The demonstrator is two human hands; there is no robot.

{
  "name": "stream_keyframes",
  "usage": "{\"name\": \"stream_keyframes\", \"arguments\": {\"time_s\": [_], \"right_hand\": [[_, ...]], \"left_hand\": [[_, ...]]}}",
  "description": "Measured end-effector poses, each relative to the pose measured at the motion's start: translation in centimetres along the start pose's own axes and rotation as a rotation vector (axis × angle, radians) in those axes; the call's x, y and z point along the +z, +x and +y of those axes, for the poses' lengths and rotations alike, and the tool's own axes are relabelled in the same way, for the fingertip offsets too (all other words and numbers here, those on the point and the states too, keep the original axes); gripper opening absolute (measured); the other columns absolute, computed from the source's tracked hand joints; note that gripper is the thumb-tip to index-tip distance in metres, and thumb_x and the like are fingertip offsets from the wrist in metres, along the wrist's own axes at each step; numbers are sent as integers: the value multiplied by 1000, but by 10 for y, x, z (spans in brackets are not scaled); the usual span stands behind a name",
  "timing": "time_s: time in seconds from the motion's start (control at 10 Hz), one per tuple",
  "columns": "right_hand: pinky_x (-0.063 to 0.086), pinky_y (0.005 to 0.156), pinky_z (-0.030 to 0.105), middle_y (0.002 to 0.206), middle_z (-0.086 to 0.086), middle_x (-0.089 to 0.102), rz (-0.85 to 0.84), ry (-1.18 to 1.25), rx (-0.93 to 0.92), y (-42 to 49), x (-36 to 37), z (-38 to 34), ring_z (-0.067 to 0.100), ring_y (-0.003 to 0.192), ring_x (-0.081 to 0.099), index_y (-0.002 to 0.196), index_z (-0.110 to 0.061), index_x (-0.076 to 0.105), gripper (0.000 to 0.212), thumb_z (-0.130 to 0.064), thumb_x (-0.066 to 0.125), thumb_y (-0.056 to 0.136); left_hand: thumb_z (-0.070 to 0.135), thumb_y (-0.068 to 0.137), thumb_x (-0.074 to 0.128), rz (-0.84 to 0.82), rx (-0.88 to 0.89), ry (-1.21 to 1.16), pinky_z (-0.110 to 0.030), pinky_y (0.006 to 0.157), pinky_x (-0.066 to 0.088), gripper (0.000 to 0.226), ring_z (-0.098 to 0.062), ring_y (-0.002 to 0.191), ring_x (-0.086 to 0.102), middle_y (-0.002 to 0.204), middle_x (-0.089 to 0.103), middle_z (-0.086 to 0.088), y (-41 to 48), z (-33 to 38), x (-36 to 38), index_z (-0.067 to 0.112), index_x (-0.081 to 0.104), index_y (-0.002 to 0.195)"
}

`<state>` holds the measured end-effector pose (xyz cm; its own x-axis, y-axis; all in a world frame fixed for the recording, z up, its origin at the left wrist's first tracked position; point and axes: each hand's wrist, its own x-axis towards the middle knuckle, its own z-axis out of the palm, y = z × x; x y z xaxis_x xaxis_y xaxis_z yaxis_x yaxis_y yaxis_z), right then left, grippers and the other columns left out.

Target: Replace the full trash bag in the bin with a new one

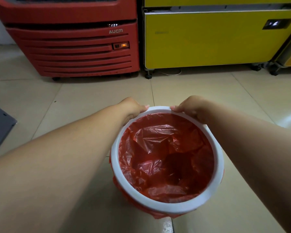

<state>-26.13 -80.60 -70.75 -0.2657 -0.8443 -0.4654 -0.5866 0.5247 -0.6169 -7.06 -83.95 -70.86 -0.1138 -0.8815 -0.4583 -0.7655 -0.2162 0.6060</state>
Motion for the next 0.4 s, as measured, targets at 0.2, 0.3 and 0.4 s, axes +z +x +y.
{"name": "stream_keyframes", "arguments": {"time_s": [0.2,0.3,0.4], "right_hand": [[50,95,41,112,21,67,46,-130,-76,-4,5,1,36,101,63,111,1,66,59,-50,63,83],[45,97,37,124,21,61,108,-275,-158,-19,0,-1,35,115,56,122,0,60,57,-48,44,95],[43,95,34,129,13,61,359,-133,-157,-42,-27,-8,32,119,54,130,-11,56,54,-50,41,95]], "left_hand": [[47,88,53,47,39,50,-37,90,46,55,-35,107,59,121,62,-18,-1,-1,2,0,60,117],[49,92,44,83,90,86,-35,93,42,54,-33,111,57,124,61,-15,-15,2,-1,4,62,116],[48,94,38,213,114,37,-35,91,41,52,-32,109,56,123,62,-14,-36,13,-17,5,64,107]]}}
